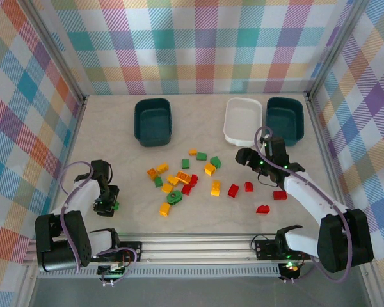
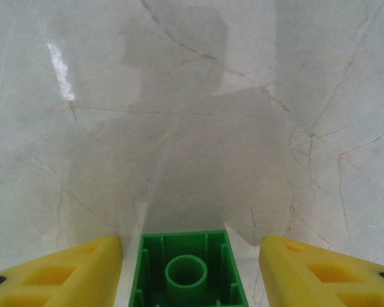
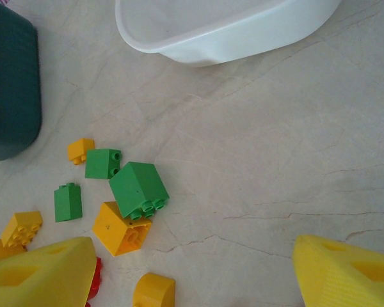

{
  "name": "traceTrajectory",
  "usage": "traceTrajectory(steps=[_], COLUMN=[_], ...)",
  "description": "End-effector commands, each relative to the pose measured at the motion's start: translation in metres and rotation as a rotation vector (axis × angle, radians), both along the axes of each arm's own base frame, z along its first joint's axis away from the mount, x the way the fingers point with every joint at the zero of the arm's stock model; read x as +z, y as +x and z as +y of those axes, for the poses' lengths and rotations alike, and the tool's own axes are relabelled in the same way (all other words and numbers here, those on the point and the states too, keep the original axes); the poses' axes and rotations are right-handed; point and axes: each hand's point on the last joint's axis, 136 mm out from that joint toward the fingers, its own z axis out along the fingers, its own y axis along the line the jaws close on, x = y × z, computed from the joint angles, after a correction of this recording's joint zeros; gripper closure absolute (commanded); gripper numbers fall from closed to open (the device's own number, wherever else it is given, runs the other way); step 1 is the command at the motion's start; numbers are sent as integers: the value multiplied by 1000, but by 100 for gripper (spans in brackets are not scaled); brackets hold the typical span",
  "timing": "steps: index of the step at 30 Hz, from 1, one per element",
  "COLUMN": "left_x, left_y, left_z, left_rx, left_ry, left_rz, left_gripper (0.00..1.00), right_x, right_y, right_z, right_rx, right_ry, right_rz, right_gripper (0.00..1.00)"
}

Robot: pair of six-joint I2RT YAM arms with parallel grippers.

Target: Sort the legos into containers by color

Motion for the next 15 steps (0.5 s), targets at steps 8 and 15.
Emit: traceTrajectory(steps=[8,15], left_x=[2,17], left_y=[5,12], left_z=[2,2], left_rx=[0,-4], left_ry=[2,9], left_rz=[-52,-126], left_gripper=[58,62], right_x=[1,-1], right_y=[-1,0], right_z=[4,5], right_rx=[4,5], right_ry=[8,6], right_rz=[-14,-10], right_gripper=[20,20])
